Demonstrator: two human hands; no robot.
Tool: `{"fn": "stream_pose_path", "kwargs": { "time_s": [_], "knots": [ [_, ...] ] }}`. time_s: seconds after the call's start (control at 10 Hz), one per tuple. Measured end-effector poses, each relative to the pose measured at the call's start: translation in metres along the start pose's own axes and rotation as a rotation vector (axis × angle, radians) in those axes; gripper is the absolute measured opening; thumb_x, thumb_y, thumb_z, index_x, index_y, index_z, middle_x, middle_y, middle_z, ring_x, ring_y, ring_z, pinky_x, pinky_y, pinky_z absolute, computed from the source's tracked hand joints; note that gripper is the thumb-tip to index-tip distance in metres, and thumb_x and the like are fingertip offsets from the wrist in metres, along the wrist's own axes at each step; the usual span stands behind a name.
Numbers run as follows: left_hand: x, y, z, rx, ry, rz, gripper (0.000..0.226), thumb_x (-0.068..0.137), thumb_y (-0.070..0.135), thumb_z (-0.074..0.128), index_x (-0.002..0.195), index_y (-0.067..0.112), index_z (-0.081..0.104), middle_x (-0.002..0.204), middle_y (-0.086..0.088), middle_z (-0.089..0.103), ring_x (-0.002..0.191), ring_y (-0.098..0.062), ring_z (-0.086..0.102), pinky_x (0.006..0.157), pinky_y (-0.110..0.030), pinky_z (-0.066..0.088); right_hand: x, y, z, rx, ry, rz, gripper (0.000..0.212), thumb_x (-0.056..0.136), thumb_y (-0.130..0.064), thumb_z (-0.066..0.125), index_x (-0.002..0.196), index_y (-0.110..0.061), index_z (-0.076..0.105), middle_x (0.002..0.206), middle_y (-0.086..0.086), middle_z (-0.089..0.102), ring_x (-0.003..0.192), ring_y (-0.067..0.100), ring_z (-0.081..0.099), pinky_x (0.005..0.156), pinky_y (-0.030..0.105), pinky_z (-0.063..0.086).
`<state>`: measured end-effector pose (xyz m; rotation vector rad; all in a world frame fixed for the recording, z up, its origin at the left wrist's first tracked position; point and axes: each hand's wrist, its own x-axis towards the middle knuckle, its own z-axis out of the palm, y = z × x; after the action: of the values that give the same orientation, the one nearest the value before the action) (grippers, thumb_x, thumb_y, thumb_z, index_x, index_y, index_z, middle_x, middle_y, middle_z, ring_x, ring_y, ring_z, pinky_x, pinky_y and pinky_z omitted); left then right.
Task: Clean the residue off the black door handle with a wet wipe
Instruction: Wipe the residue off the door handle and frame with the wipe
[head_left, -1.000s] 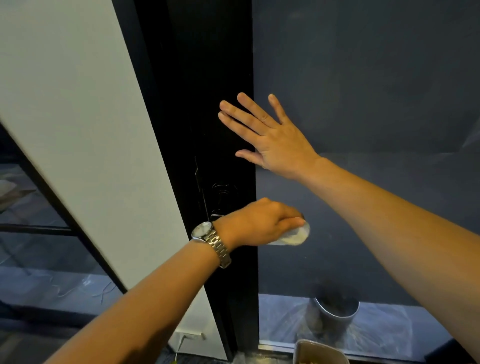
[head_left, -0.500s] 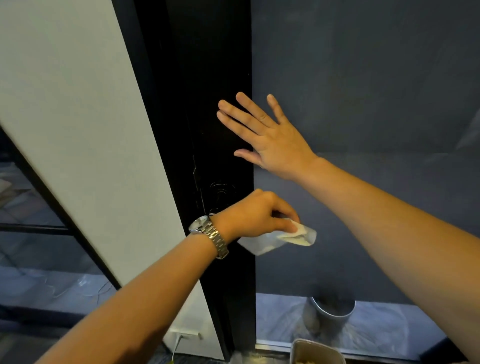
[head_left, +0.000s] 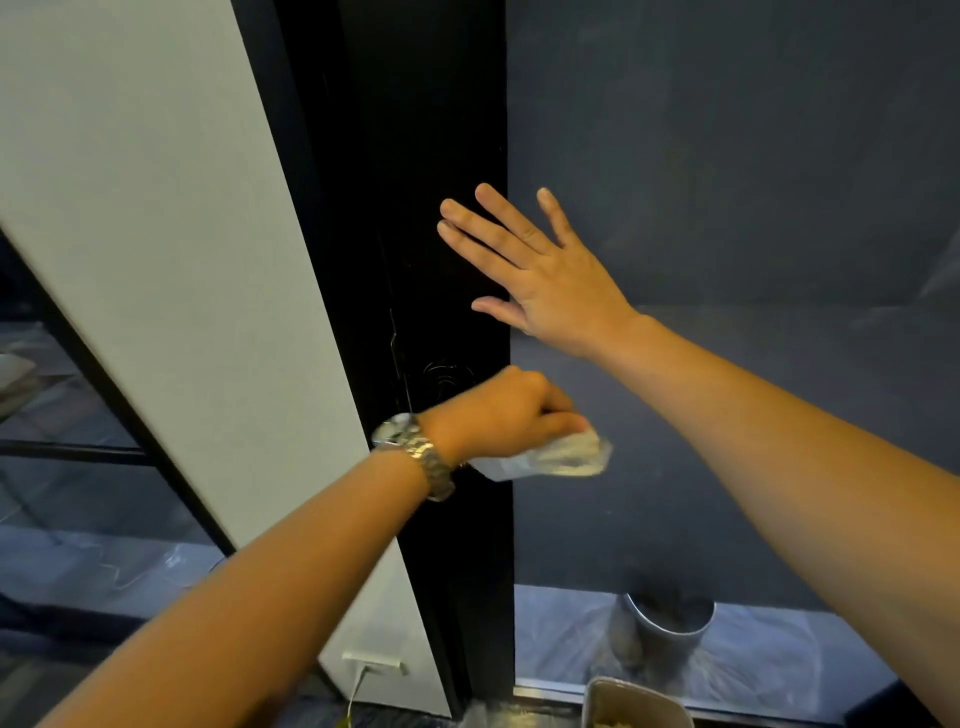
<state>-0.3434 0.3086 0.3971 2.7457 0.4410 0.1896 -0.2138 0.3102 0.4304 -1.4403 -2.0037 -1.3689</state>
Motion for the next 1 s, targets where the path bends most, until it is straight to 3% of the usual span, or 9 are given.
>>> {"fn": "stream_pose_path", "kwargs": {
  "time_s": [0.1, 0.2, 0.3, 0.4, 0.5, 0.6, 0.7, 0.8, 1.0],
  "knots": [
    [-0.021, -0.026, -0.019, -0.024, 0.016, -0.066, 0.023, 0.084, 0.031, 0.062, 0.099, 0.016, 0.073, 0.088, 0.006, 0.072, 0.065, 0.012, 0.058, 0.066, -0.001, 0.043, 0.001, 0.0, 0.0, 0.01, -0.007, 0.004, 0.065, 0.091, -0.041, 0.049, 0.147, -0.017, 0.029, 0.154, 0.001, 0.031, 0.143, 0.024, 0.026, 0.113, 0.053, 0.015],
    [-0.03, -0.036, -0.025, -0.027, -0.004, -0.107, 0.03, 0.075, 0.026, 0.071, 0.105, 0.02, 0.07, 0.086, 0.014, 0.066, 0.067, 0.006, 0.057, 0.066, 0.0, 0.043, 0.001, 0.0, 0.001, -0.001, -0.007, -0.001, 0.064, 0.091, -0.042, 0.049, 0.147, -0.017, 0.029, 0.154, 0.002, 0.031, 0.142, 0.024, 0.027, 0.112, 0.053, 0.016],
    [-0.019, -0.027, -0.013, 0.062, -0.042, -0.085, 0.027, 0.073, 0.031, 0.074, 0.098, 0.02, 0.071, 0.083, 0.01, 0.066, 0.067, -0.001, 0.055, 0.065, -0.009, 0.043, 0.002, -0.002, 0.002, -0.001, -0.007, 0.004, 0.064, 0.091, -0.042, 0.047, 0.147, -0.018, 0.028, 0.154, 0.001, 0.03, 0.143, 0.024, 0.026, 0.113, 0.053, 0.014],
    [-0.006, -0.004, 0.012, 0.144, -0.12, -0.071, 0.036, 0.084, 0.049, 0.055, 0.09, 0.014, 0.06, 0.069, 0.004, 0.056, 0.07, -0.017, 0.054, 0.064, -0.03, 0.041, 0.002, -0.001, 0.002, 0.007, -0.004, 0.009, 0.063, 0.091, -0.042, 0.046, 0.147, -0.018, 0.028, 0.154, 0.001, 0.03, 0.143, 0.023, 0.025, 0.113, 0.052, 0.014],
    [-0.005, -0.004, 0.009, -0.002, -0.14, -0.085, 0.04, 0.091, 0.048, 0.043, 0.089, 0.011, 0.059, 0.078, -0.003, 0.063, 0.077, -0.018, 0.058, 0.072, -0.033, 0.045, 0.001, -0.001, 0.002, -0.006, 0.006, 0.0, 0.063, 0.091, -0.042, 0.046, 0.147, -0.018, 0.029, 0.154, 0.001, 0.031, 0.142, 0.024, 0.026, 0.112, 0.052, 0.014],
    [-0.015, -0.025, -0.013, -0.154, -0.061, -0.135, 0.03, 0.091, 0.037, 0.051, 0.088, 0.013, 0.068, 0.08, -0.007, 0.067, 0.069, -0.01, 0.056, 0.067, -0.026, 0.045, 0.001, -0.001, 0.002, -0.007, 0.003, 0.005, 0.063, 0.091, -0.042, 0.046, 0.147, -0.018, 0.028, 0.154, 0.002, 0.031, 0.143, 0.024, 0.026, 0.112, 0.052, 0.014],
    [-0.023, -0.036, -0.017, -0.187, -0.019, -0.183, 0.023, 0.084, 0.038, 0.059, 0.094, 0.021, 0.073, 0.074, 0.006, 0.067, 0.062, -0.004, 0.055, 0.058, -0.014, 0.042, 0.001, 0.0, 0.003, -0.016, -0.002, 0.008, 0.064, 0.092, -0.043, 0.046, 0.147, -0.018, 0.027, 0.154, 0.001, 0.03, 0.143, 0.024, 0.025, 0.113, 0.051, 0.013],
    [-0.013, -0.027, -0.01, -0.163, 0.153, -0.202, 0.023, 0.079, 0.036, 0.067, 0.08, 0.015, 0.075, 0.062, 0.001, 0.066, 0.054, -0.003, 0.054, 0.048, -0.008, 0.038, 0.001, -0.001, 0.002, -0.017, 0.0, 0.005, 0.063, 0.092, -0.043, 0.046, 0.147, -0.018, 0.028, 0.154, 0.002, 0.031, 0.143, 0.024, 0.026, 0.113, 0.052, 0.014],
    [0.007, 0.006, 0.007, -0.24, 0.104, -0.113, 0.027, 0.077, 0.031, 0.07, 0.07, 0.005, 0.073, 0.068, -0.012, 0.071, 0.062, -0.012, 0.064, 0.063, -0.029, 0.05, 0.001, -0.001, 0.002, -0.009, -0.006, 0.012, 0.063, 0.092, -0.043, 0.045, 0.147, -0.018, 0.028, 0.154, 0.001, 0.03, 0.143, 0.024, 0.025, 0.113, 0.052, 0.013]
  ]
}}
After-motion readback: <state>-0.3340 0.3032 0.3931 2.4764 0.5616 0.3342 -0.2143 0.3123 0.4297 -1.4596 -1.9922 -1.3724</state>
